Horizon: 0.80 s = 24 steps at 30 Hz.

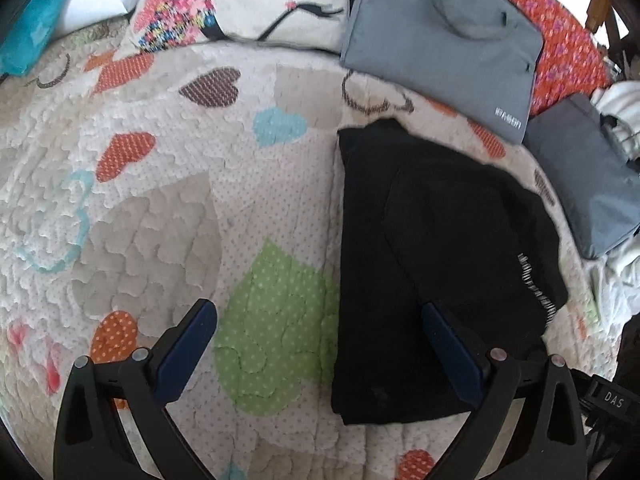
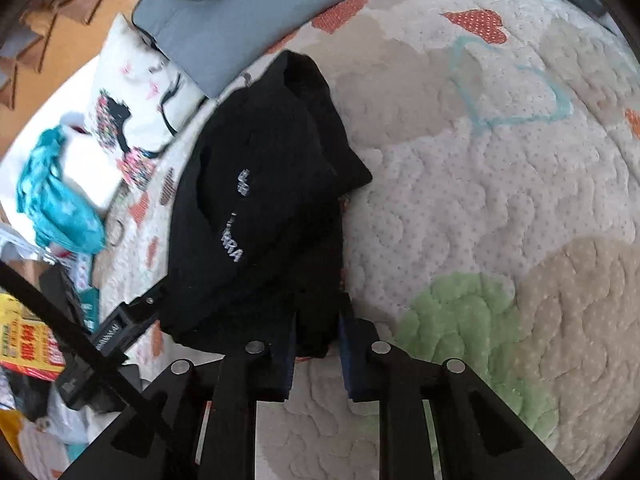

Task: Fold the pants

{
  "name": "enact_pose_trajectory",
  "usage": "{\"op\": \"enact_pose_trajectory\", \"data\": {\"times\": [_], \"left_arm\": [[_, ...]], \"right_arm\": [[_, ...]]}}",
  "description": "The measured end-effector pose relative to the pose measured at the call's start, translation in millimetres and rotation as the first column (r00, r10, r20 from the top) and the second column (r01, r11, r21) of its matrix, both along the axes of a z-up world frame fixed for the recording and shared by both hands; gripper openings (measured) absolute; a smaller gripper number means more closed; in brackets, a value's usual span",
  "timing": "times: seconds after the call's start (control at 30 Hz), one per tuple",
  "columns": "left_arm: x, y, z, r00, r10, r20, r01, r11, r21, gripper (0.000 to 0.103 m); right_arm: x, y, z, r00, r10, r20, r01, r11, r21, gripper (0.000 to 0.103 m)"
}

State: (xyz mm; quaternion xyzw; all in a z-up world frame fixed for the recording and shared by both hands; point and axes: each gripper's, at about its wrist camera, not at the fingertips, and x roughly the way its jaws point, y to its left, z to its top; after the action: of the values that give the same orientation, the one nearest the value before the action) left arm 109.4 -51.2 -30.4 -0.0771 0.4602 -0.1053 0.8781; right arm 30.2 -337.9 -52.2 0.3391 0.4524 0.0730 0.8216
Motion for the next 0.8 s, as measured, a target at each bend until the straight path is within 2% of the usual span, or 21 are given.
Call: {"op": "enact_pose_trajectory", "data": {"times": [0.1, 0.17, 0.23, 0.3, 0.33, 0.4, 0.53, 0.8], "left_arm": [[-19, 2, 23, 0.996, 0.006, 0.093, -0.006, 1.0, 0.002, 0.1], [-40, 0, 44, 0.978, 0.008, 0.208, -0.017, 0.999, 0.041, 0.1], [-66, -5, 66, 0.94, 0.002, 0.342, -0.034, 0.996, 0.087, 0.1], [-94, -9, 83, 0.888, -0.012, 0.459, -0.051, 0.991, 0.124, 0.1], [-109, -10, 90, 0.861, -0.018, 0.508, -0.063, 0.988, 0.142, 0.101], [-130, -10, 97, 0.836, -0.021, 0.548, -0.078, 0.984, 0.158, 0.103], [-160, -8, 91, 0.838, -0.016, 0.545, -0.097, 0.979, 0.178, 0.103], [-184, -6, 69, 0.884, -0.017, 0.467, -0.086, 0.976, 0.199, 0.103]], "right_arm": [[-16, -3, 10, 0.998, -0.041, 0.042, 0.044, 0.997, -0.058, 0.036], [-26, 3, 17, 0.997, -0.046, 0.068, 0.054, 0.99, -0.127, 0.04], [-36, 11, 21, 0.995, -0.041, 0.089, 0.058, 0.978, -0.199, 0.042], [-45, 21, 25, 0.993, -0.028, 0.111, 0.057, 0.964, -0.261, 0.046], [-50, 24, 25, 0.993, -0.023, 0.117, 0.055, 0.959, -0.279, 0.05], [-60, 36, 28, 0.99, -0.006, 0.139, 0.054, 0.938, -0.342, 0.053], [-80, 57, 29, 0.987, 0.04, 0.153, 0.03, 0.902, -0.431, 0.059], [-104, 67, 14, 0.991, 0.052, 0.124, 0.014, 0.876, -0.481, 0.064]]}}
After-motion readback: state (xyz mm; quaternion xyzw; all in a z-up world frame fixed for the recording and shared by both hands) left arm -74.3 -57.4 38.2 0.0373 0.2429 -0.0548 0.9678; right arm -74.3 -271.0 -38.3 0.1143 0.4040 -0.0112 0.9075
